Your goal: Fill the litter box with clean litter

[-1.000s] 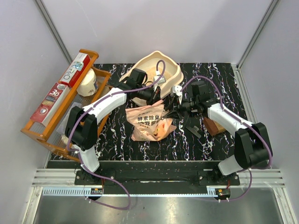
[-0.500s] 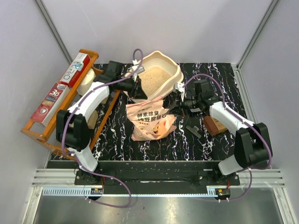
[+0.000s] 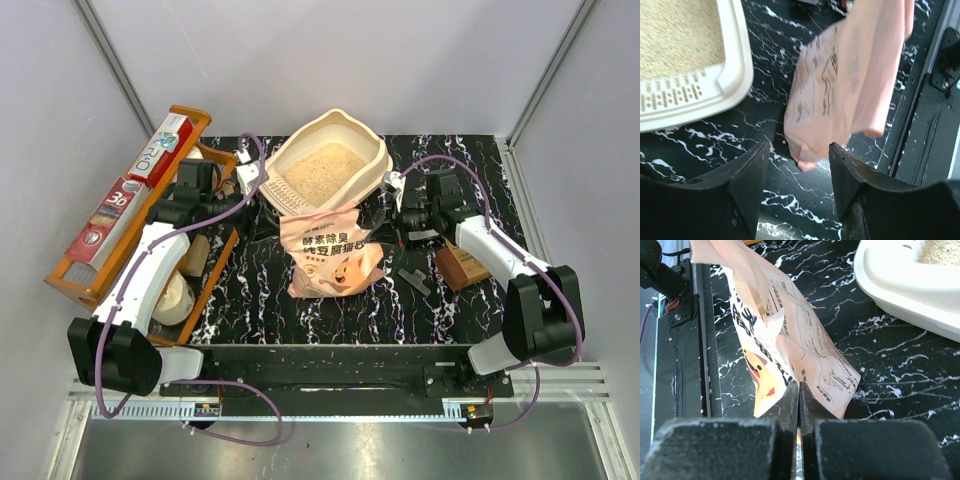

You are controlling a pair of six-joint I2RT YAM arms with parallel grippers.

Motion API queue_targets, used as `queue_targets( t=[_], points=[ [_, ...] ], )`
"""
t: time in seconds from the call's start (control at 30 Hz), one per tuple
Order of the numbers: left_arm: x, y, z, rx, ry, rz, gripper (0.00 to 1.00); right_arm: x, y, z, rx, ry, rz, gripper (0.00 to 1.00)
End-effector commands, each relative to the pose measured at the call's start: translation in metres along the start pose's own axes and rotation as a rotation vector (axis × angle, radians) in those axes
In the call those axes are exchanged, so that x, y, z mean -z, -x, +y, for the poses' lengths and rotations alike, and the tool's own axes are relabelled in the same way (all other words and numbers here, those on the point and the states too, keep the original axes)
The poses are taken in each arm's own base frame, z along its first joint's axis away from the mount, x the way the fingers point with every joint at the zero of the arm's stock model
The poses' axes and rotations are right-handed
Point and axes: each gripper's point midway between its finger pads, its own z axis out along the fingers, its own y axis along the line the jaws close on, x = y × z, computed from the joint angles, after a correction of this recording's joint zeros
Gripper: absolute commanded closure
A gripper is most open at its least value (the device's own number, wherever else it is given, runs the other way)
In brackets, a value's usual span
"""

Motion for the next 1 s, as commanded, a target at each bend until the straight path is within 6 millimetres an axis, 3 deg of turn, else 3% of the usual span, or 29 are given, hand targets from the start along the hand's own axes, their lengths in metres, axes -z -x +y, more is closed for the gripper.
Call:
queue_targets(
  t=[0.0,0.2,0.4,0.43,0.47,0.5,0.53,0.6,0.63,0.7,0.73,0.8,0.83,0.97],
  points=[
    [0.000,-0.019,-0.005,-0.056,-0.021,0.028,0.44,0.024,0.033,-0.006,0.053,-0.092,-0.047,1.00],
    [-0.005,-0.030,-0.011,-0.128,-0.107,0.046,0.43,0.026,0.029,0.001,0.026,-0.081,-0.030,1.00],
    [-0.036,-0.018,-0.029,-0.152,-0.244,0.003,0.42,0.019,0.037,-0.014,-0.078,-0.104,-0.023,1.00],
    [-0.045,-0.007,-0.030,-0.203,-0.248,-0.044,0.42,0.018,0.037,-0.018,-0.090,-0.114,-0.020,1.00],
    [-0.052,-0.012,-0.031,-0.179,-0.247,-0.054,0.43,0.017,0.041,-0.020,-0.094,-0.122,-0.023,1.00],
    [-0.056,-0.008,-0.033,-0.056,-0.235,-0.071,0.44,0.016,0.040,-0.023,-0.125,-0.128,-0.020,1.00],
    [-0.058,0.017,-0.026,-0.105,-0.202,-0.172,0.44,0.017,0.042,-0.024,-0.134,-0.136,-0.021,1.00],
    [-0.062,0.019,-0.022,0.060,-0.160,-0.207,0.47,0.019,0.052,-0.022,-0.140,-0.137,-0.030,1.00],
    [-0.061,0.025,-0.021,0.059,-0.154,-0.231,0.48,0.020,0.052,-0.017,-0.139,-0.122,-0.028,1.00],
    [-0.064,0.016,-0.019,0.110,-0.138,-0.217,0.54,0.020,0.044,-0.015,-0.117,-0.115,-0.019,1.00],
    [-0.065,0.013,-0.018,0.158,-0.131,-0.214,0.65,0.020,0.042,-0.012,-0.113,-0.101,-0.019,1.00],
    [-0.065,0.003,-0.015,0.239,-0.123,-0.196,0.78,0.020,0.039,-0.005,-0.100,-0.074,-0.023,1.00],
    [-0.064,0.001,-0.013,0.271,-0.118,-0.195,0.96,0.020,0.039,-0.001,-0.103,-0.057,-0.028,1.00],
    [-0.054,-0.002,-0.020,0.307,-0.159,-0.164,1.00,0.025,0.044,0.022,-0.129,0.048,-0.053,1.00]
  ],
)
